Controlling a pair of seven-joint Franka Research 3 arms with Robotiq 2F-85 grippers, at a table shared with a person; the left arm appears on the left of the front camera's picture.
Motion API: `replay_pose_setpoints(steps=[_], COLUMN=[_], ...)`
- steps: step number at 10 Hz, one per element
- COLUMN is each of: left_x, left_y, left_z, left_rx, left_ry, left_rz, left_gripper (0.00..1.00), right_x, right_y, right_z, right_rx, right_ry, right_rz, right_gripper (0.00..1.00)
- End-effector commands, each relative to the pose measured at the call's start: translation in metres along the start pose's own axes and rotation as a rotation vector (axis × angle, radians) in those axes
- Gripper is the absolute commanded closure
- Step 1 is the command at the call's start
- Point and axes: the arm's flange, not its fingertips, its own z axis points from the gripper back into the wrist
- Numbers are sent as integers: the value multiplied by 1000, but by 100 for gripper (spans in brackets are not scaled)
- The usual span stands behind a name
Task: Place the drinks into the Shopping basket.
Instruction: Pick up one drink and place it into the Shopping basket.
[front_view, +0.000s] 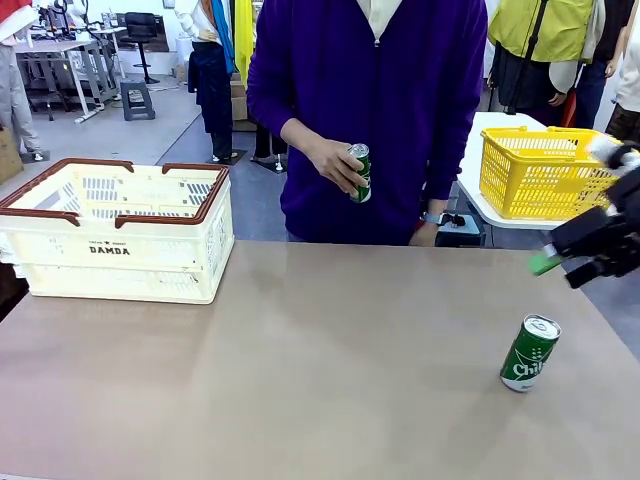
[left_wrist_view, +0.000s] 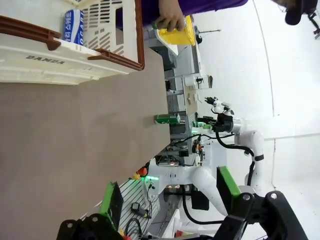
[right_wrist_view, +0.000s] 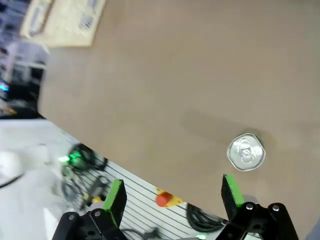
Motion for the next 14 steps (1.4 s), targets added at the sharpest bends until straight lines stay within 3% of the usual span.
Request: replay_pose_setpoints(steps=[1,2,3,4,5,8,14], left_x=[-1,-1,-1,-1,-1,-1,-1], left_y=[-3,-3,-3,-3,-3,-3,-3], left_z=[1,1,1,1,1,1,1], left_rx=[-24,-24,-24,-24,-24,-24,-24], left_ry=[-7,-7,-7,-7,-7,-7,-7], left_rz=[5,5,5,5,5,5,5], left_gripper=[0,0,0,0,0,0,0], right_x=[-7,-7,0,-1,2,-2,-3], right_y=[-27,-27,4,12,10,-23,-46], right_z=[18,18,-3,-22,-32,-53,-94], right_rx=[91,91,-8,-168,-234,-310,-316], right_ry=[-55,-55,4,76,118,132,236], right_rz=[-84,-84,3,-29,-56,-180,-196], right_gripper=[0,0,0,0,0,0,0])
